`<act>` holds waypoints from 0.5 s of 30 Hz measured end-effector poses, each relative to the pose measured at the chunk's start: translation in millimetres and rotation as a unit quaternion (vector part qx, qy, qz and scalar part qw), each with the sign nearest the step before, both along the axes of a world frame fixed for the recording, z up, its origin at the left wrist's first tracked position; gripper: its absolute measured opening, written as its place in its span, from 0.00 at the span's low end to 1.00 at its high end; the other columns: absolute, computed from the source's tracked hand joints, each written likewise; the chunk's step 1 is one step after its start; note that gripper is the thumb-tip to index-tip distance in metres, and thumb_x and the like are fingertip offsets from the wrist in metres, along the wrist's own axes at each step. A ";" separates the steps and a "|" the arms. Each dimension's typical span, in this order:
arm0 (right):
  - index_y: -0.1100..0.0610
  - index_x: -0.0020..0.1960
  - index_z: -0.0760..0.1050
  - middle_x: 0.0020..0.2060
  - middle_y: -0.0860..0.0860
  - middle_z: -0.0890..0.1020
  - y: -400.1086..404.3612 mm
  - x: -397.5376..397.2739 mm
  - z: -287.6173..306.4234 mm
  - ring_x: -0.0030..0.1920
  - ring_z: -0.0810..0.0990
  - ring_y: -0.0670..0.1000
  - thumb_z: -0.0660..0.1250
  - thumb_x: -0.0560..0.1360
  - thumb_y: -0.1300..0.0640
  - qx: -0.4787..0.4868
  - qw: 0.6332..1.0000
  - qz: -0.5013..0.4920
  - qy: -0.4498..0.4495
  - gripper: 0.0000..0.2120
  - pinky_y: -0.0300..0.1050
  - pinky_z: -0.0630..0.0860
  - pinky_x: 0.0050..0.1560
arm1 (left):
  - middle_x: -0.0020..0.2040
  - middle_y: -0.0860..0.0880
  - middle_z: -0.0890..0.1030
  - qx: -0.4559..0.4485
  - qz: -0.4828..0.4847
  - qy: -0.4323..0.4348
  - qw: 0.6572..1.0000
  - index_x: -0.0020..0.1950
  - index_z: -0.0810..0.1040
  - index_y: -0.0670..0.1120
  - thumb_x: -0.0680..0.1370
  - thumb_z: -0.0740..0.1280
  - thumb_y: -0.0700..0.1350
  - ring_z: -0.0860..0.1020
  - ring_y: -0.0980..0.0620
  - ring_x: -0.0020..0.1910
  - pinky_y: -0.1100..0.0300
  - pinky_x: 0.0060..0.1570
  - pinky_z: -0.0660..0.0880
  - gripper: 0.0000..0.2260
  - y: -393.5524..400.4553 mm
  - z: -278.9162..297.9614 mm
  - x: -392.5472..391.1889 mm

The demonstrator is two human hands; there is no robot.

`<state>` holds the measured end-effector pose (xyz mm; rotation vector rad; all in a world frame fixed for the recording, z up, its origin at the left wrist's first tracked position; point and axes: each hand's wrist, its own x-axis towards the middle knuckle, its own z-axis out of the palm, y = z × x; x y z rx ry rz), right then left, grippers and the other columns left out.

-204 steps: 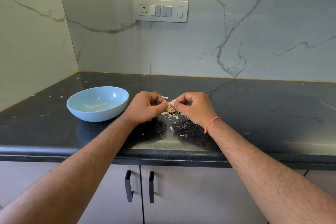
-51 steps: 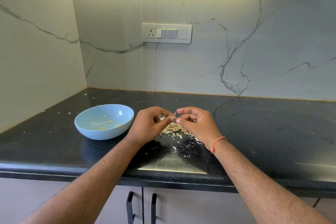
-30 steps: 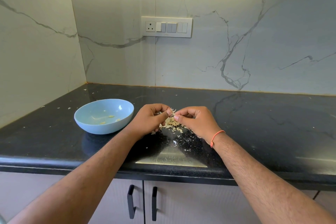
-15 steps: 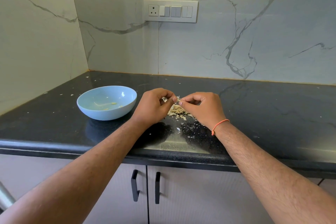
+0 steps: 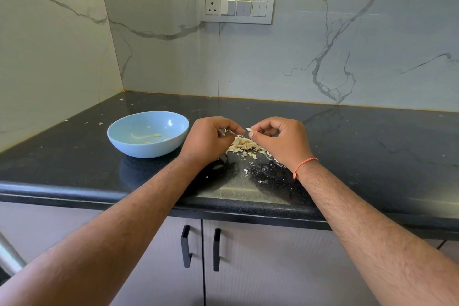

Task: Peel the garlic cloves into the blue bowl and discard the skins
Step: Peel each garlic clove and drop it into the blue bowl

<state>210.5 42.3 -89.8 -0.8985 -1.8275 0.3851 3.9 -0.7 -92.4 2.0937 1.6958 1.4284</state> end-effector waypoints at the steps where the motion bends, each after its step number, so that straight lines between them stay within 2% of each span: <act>1: 0.48 0.41 0.88 0.32 0.36 0.83 0.1 -0.1 -0.1 0.34 0.80 0.42 0.81 0.71 0.55 0.001 1.000 -0.001 -0.002 0.04 0.29 0.74 0.36 | 0.35 0.58 0.84 0.007 -0.005 -0.001 1.000 0.50 0.89 0.57 0.76 0.75 0.42 0.75 0.60 0.28 0.66 0.34 0.74 0.09 -0.9 0.2 0.6; 3: 0.48 0.42 0.88 0.32 0.34 0.83 0.0 0.0 0.1 0.34 0.80 0.41 0.81 0.71 0.54 0.004 1.000 0.000 -0.006 0.03 0.29 0.73 0.36 | 0.42 0.62 0.86 0.020 -0.017 0.006 1.000 0.55 0.89 0.56 0.76 0.78 0.49 0.76 0.69 0.32 0.74 0.36 0.69 0.08 -3.2 1.7 2.2; 6: 0.48 0.44 0.88 0.30 0.32 0.80 -0.7 0.3 -0.1 0.32 0.77 0.40 0.80 0.72 0.54 0.004 1.000 0.005 -0.017 0.02 0.28 0.70 0.35 | 0.50 0.60 0.87 0.036 -0.039 0.029 0.998 0.60 0.87 0.54 0.76 0.78 0.54 0.76 0.73 0.37 0.75 0.39 0.68 0.14 -4.1 2.3 2.8; 10: 0.49 0.46 0.88 0.28 0.30 0.78 -0.1 0.4 -0.6 0.30 0.75 0.39 0.79 0.75 0.54 -0.001 0.999 0.014 -0.031 0.01 0.27 0.68 0.33 | 0.48 0.59 0.86 0.043 -0.047 0.040 0.997 0.55 0.89 0.54 0.78 0.77 0.53 0.77 0.71 0.38 0.76 0.38 0.67 0.08 -2.0 2.2 3.0; 15: 0.48 0.48 0.88 0.29 0.30 0.79 -0.2 -0.5 -0.8 0.31 0.76 0.38 0.77 0.76 0.53 -0.011 0.999 0.027 -0.039 0.01 0.29 0.71 0.34 | 0.47 0.59 0.86 0.052 -0.034 0.038 0.997 0.54 0.89 0.53 0.79 0.75 0.51 0.76 0.74 0.37 0.77 0.38 0.67 0.06 -2.3 3.3 2.6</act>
